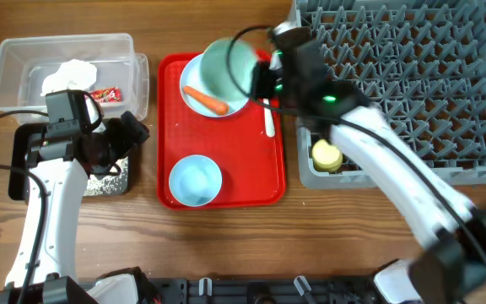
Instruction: Sort waste into correct bins and load items into the dishwasher rack
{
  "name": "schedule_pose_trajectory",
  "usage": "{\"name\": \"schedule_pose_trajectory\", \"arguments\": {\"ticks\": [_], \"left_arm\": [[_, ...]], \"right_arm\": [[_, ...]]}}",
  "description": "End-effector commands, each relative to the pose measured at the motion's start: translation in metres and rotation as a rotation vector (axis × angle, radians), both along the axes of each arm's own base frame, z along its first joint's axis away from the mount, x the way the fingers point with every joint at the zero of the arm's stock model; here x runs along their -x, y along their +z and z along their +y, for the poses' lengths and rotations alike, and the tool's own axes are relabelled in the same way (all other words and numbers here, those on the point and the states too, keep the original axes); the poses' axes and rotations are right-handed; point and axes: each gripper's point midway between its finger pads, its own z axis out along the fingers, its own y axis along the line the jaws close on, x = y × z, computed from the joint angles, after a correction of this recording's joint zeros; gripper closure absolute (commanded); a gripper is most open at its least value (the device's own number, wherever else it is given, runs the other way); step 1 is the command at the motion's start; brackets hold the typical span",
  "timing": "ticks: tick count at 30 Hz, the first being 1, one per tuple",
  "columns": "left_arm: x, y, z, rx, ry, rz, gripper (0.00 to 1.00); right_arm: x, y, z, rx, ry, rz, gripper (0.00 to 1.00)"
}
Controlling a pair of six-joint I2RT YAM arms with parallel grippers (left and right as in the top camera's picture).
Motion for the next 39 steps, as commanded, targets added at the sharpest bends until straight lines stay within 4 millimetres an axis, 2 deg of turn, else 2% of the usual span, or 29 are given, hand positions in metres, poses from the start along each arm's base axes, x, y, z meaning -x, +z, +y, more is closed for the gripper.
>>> {"name": "schedule_pose_trajectory", "arguments": {"ticks": [1, 2, 3, 4, 5, 7, 10, 12, 14, 16, 20, 24, 27, 28, 31, 32, 34, 35, 36, 37, 39], "left_arm": [[0.0, 0.003, 0.004, -0.015, 0.009, -0.009, 0.0], [0.0, 0.003, 0.004, -0.015, 0.009, -0.009, 0.0], [0.0, 0.003, 0.004, -0.015, 0.009, -0.009, 0.0], [0.0, 0.003, 0.004, -0.015, 0.009, -0.009, 0.0], [0.0, 0.003, 0.004, -0.015, 0.009, -0.009, 0.0], [0.0, 0.003, 0.004, -0.015, 0.009, -0.009, 0.0], [0.0, 0.003, 0.004, -0.014, 0.009, -0.009, 0.0], [0.0, 0.003, 0.004, -0.015, 0.009, -0.009, 0.0], [0.0, 0.003, 0.004, -0.015, 0.01, -0.009, 0.0], [0.0, 0.003, 0.004, -0.015, 0.01, -0.009, 0.0], [0.0, 0.003, 0.004, -0.015, 0.01, -0.009, 0.0], [0.0, 0.003, 0.004, -0.015, 0.01, -0.009, 0.0], [0.0, 0.003, 0.004, -0.014, 0.009, -0.009, 0.0], [0.0, 0.003, 0.004, -0.015, 0.01, -0.009, 0.0], [-0.002, 0.004, 0.004, -0.016, 0.009, -0.016, 0.0], [-0.002, 0.004, 0.004, -0.016, 0.01, -0.016, 0.0], [-0.002, 0.004, 0.004, -0.016, 0.009, -0.016, 0.0], [-0.002, 0.004, 0.004, -0.016, 0.009, -0.016, 0.0], [-0.002, 0.004, 0.004, -0.016, 0.009, -0.016, 0.0], [-0.002, 0.004, 0.004, -0.016, 0.009, -0.016, 0.0], [-0.002, 0.004, 0.004, -0.016, 0.009, -0.016, 0.0]], "right_arm": [[-0.02, 0.06, -0.105, 0.205, -0.419, -0.223, 0.95], [-0.021, 0.069, -0.136, 0.308, -0.539, -0.264, 0.96], [-0.021, 0.068, -0.155, 0.389, -0.629, -0.28, 0.96], [-0.022, 0.069, -0.167, 0.445, -0.693, -0.294, 0.96], [-0.023, 0.07, -0.186, 0.558, -0.813, -0.324, 0.96], [-0.035, 0.076, -0.201, 0.765, -0.908, -0.384, 0.96], [-0.077, 0.063, -0.202, 1.014, -0.845, -0.422, 0.96], [-0.106, 0.038, -0.205, 1.231, -0.76, -0.408, 0.96], [-0.116, 0.01, -0.206, 1.358, -0.682, -0.356, 0.96], [-0.122, -0.017, -0.207, 1.401, -0.64, -0.313, 0.96], [-0.126, -0.047, -0.206, 1.436, -0.594, -0.268, 0.96], [-0.121, -0.066, -0.203, 1.453, -0.538, -0.213, 0.96], [-0.117, -0.079, -0.19, 1.484, -0.445, -0.182, 0.94], [-0.117, -0.079, -0.186, 1.487, -0.435, -0.184, 0.89], [-0.113, -0.08, -0.171, 1.533, -0.37, -0.185, 0.93], [-0.112, -0.08, -0.162, 1.551, -0.34, -0.19, 0.85], [-0.11, -0.08, -0.148, 1.547, -0.32, -0.211, 0.47], [-0.108, -0.08, -0.139, 1.543, -0.308, -0.224, 0.33], [-0.106, -0.08, -0.128, 1.537, -0.294, -0.243, 0.14], [-0.105, -0.08, -0.121, 1.533, -0.285, -0.254, 0.12], [-0.103, -0.076, -0.107, 1.477, -0.316, -0.297, 0.03]]}}
